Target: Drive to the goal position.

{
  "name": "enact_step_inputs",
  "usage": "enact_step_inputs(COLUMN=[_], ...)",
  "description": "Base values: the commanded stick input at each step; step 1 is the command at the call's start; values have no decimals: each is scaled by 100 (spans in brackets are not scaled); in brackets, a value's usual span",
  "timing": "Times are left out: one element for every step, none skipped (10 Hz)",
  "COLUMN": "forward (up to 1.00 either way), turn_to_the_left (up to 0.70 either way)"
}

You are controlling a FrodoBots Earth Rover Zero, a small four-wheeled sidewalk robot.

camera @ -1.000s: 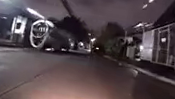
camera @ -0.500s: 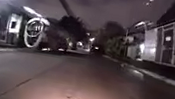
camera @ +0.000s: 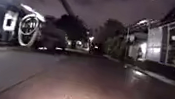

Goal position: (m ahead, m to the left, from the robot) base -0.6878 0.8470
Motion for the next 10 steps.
enact_step_inputs(forward=[100, 100, 100, 100, 100, 100, 100, 100, 100, 100], turn_to_the_left=[0, 0, 0, 0, 0, 0, 0, 0, 0, 0])
